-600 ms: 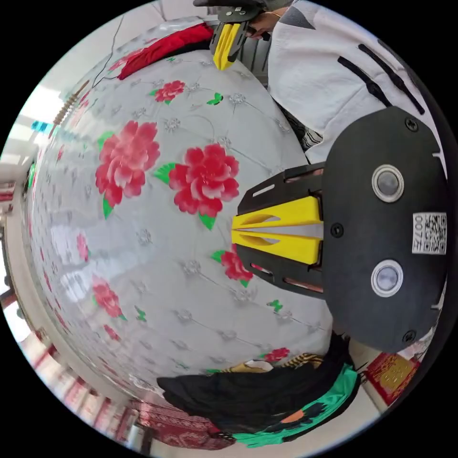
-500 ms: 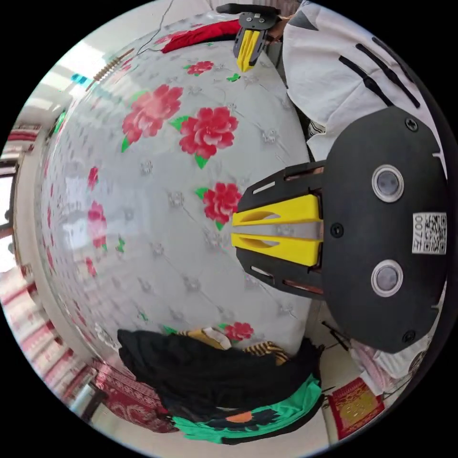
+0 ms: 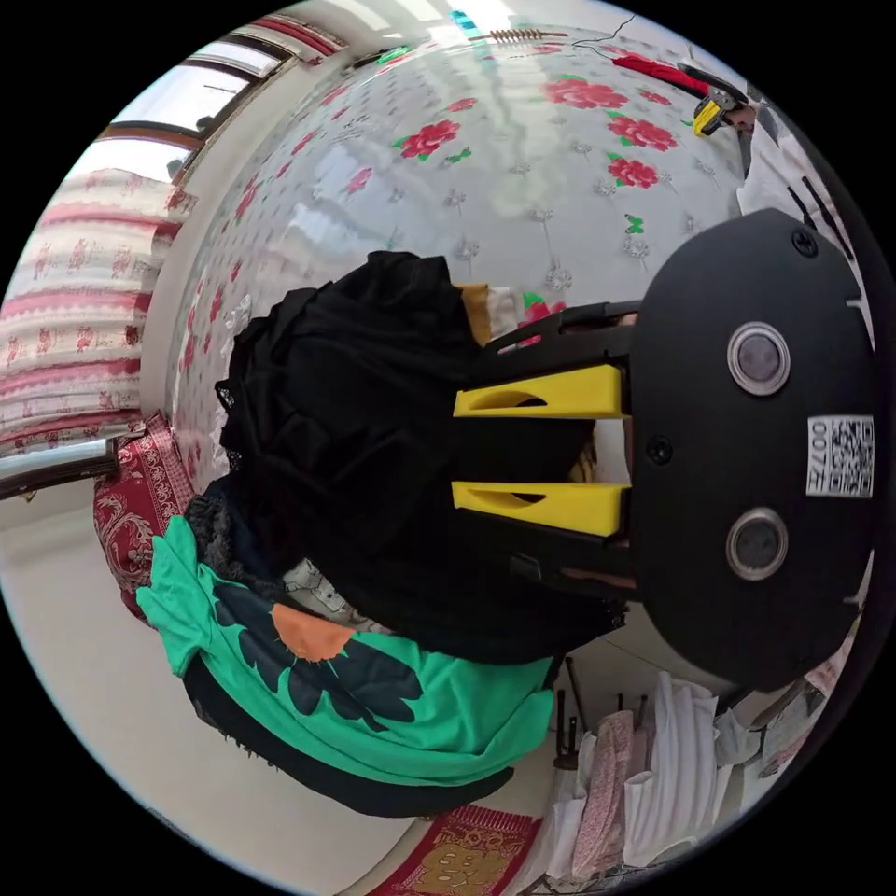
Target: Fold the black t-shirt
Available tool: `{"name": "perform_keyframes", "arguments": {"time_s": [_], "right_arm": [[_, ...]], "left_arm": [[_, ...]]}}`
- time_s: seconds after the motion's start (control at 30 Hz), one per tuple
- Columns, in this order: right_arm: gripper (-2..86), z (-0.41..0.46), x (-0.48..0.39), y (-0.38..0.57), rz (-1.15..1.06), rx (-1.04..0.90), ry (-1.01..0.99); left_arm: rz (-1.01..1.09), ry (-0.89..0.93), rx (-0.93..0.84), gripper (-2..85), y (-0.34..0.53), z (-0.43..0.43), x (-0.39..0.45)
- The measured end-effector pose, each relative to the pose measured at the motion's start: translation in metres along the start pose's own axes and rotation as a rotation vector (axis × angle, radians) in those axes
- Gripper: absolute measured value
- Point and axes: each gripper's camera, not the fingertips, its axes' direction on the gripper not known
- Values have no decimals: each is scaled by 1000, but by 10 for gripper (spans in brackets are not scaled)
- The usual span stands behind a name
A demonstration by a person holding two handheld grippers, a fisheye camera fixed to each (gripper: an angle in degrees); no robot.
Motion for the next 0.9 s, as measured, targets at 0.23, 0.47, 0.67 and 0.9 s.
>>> {"name": "perform_keyframes", "arguments": {"time_s": [0.23,0.47,0.67,0.9], "right_arm": [[-1,-24,-23,-9,92,-23,58],[-1,-39,-36,-7,159,-26,105],[-1,-48,-28,7,180,4,65],[-1,-50,-17,31,184,53,49]], "left_arm": [[29,-9,-182,86,-45,78,-31],[79,496,-38,-2,-52,43,-63],[593,754,178,-8,-21,-68,0],[1088,1031,-111,-7,103,-68,192]]}}
